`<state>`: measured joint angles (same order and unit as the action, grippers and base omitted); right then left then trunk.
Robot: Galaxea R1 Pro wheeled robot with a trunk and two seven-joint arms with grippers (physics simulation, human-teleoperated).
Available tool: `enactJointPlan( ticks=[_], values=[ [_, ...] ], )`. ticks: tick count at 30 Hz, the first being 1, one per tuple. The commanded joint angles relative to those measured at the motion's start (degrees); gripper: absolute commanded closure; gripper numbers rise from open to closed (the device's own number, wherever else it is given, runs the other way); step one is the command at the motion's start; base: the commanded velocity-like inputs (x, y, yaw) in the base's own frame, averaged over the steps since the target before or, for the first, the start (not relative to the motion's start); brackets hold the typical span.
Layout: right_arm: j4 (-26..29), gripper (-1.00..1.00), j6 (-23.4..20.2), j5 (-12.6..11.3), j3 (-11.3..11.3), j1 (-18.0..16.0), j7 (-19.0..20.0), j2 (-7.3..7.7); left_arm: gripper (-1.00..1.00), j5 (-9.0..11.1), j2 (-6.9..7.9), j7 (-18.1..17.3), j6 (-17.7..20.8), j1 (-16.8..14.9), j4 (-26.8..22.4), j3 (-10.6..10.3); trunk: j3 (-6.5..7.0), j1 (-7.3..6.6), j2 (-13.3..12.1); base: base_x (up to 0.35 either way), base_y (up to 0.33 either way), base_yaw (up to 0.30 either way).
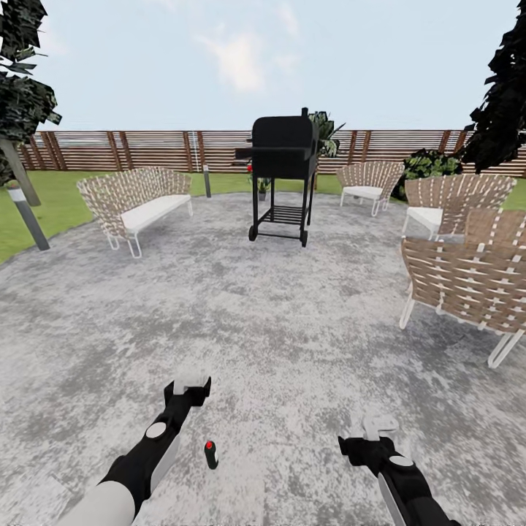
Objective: Pick up the pesticide atomizer in the garden and spray insectifuge to fully cover both potted plants in the garden.
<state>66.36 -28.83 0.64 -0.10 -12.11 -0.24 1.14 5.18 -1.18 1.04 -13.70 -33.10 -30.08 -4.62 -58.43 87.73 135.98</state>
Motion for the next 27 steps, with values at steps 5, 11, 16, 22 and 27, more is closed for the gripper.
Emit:
enactJointPlan(
  ticks=[5,11,16,22,27],
  values=[
    [0.06,-1.0,-0.28,-0.07,-0.1,-0.02,-0.02,0.05,-1.0,0.53,0.04,0.1,-0.35,-0.04,0.1,-0.3,-1.08,1.09,2.04,0.0,0.0,0.0],
    [0.03,-1.0,-0.29,-0.01,-0.08,-0.02,-0.02,0.09,-1.0,0.53,0.04,0.1,-0.36,-0.04,0.11,-0.3,-2.61,2.41,4.45,0.0,0.0,0.0],
    [0.04,-1.0,-0.3,-0.01,-0.08,-0.02,-0.02,0.09,-1.0,0.53,0.04,0.1,-0.36,-0.04,0.11,-0.3,-3.94,3.51,6.45,0.0,0.0,0.0],
    [0.06,-1.0,-0.33,-0.02,-0.11,-0.02,-0.02,0.09,-1.0,0.53,-0.01,0.1,-0.36,-0.04,0.11,-0.37,-5.71,4.05,7.31,0.0,0.0,0.0],
    [0.07,-1.0,-0.31,-0.02,-0.09,-0.02,-0.02,0.09,-1.0,0.53,-0.6,0.1,-0.36,-0.04,0.11,-0.39,-7.26,4.18,7.38,0.0,0.0,0.0]
  ],
)
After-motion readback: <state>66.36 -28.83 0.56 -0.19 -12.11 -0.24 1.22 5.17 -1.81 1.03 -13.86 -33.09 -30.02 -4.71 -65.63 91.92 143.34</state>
